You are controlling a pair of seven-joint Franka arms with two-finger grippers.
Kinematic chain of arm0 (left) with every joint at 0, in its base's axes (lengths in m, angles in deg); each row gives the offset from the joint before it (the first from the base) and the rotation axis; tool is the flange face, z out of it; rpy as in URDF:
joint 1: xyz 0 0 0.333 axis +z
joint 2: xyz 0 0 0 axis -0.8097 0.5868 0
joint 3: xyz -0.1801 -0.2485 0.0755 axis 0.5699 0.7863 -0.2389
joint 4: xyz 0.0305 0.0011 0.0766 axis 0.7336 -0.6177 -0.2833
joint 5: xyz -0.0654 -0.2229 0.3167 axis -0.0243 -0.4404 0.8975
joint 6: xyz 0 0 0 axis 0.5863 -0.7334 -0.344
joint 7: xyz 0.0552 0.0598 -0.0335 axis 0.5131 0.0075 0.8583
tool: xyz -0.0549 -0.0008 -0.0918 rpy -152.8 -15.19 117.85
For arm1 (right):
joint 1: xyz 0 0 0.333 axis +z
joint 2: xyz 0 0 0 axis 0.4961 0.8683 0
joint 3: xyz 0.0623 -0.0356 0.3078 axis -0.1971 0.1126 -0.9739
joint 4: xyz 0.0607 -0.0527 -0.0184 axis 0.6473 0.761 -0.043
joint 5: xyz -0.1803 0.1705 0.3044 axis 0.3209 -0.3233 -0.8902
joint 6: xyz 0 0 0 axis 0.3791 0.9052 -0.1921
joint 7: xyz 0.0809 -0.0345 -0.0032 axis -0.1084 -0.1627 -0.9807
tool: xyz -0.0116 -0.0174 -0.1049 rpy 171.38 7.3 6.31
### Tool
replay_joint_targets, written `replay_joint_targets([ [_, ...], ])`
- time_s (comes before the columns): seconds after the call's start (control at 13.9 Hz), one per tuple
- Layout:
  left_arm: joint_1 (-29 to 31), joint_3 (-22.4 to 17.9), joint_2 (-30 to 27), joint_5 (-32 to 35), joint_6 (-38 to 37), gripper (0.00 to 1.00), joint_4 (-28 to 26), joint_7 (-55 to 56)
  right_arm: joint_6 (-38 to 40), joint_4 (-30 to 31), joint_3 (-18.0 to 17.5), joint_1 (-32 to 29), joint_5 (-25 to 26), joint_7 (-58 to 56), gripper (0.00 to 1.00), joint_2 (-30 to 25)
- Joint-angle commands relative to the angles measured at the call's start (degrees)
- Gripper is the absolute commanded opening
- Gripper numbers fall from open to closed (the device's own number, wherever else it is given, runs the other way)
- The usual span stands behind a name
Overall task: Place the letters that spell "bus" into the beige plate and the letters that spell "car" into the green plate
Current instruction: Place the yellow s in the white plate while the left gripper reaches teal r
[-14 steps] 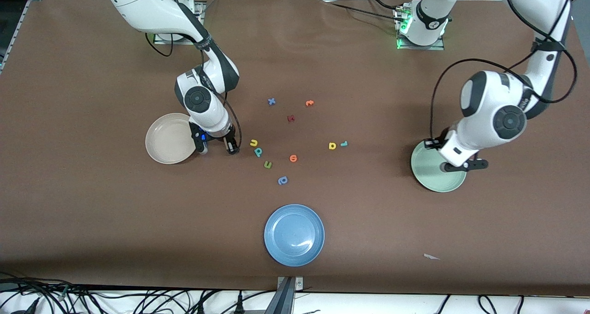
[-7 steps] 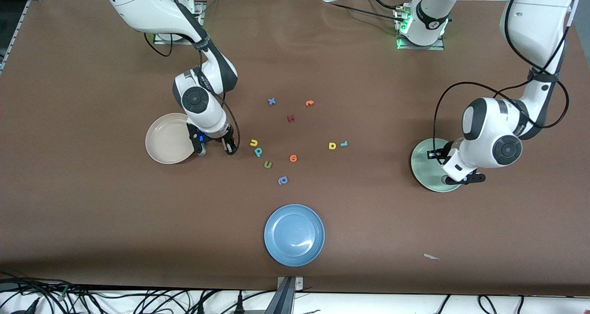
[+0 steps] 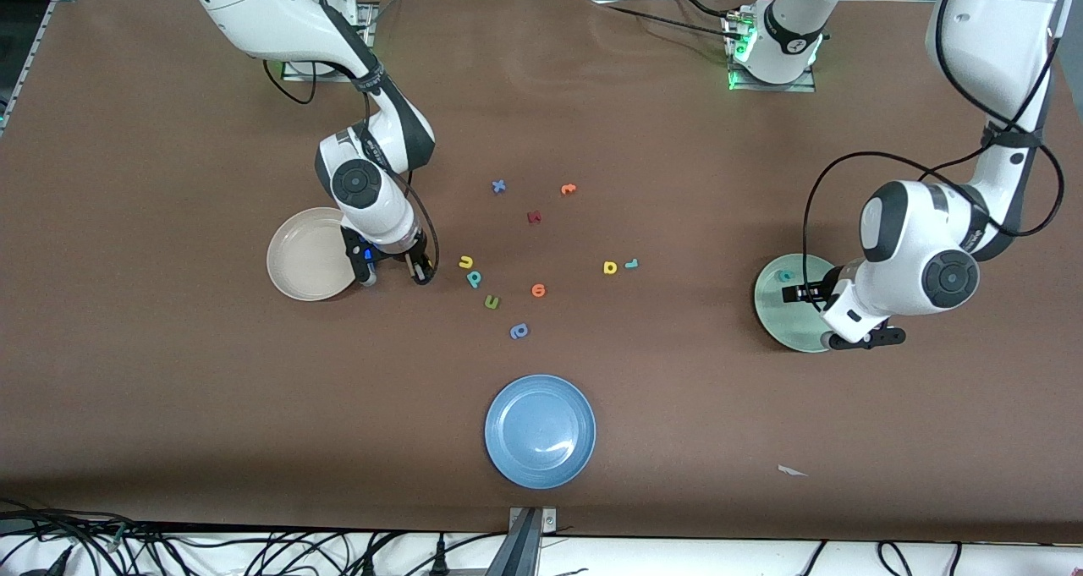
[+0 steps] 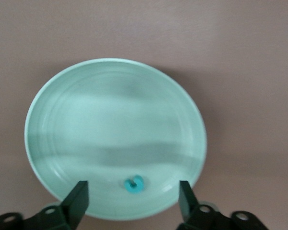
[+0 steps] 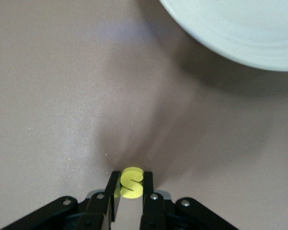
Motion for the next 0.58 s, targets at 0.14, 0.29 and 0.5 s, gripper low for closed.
replay_joint_targets([
  [0.14, -0.3, 10.8, -4.6, 0.6, -3.5, 1.00, -0.9, 18.9, 10.5, -2.8, 1.5, -0.7, -0.7, -6.0, 0.04, -3.7],
  [0.29, -1.3, 13.8, -3.8, 0.6, -3.1, 0.99, -0.9, 25.1, 15.6, -4.2, 3.7, -0.9, -0.8, -10.6, 0.04, -5.3],
  [0.5, -6.3, 14.1, -1.1, 0.5, 3.9, 0.99, -1.5, 34.8, 21.1, -4.6, 7.6, -1.0, -0.8, -18.8, 0.05, -7.9],
])
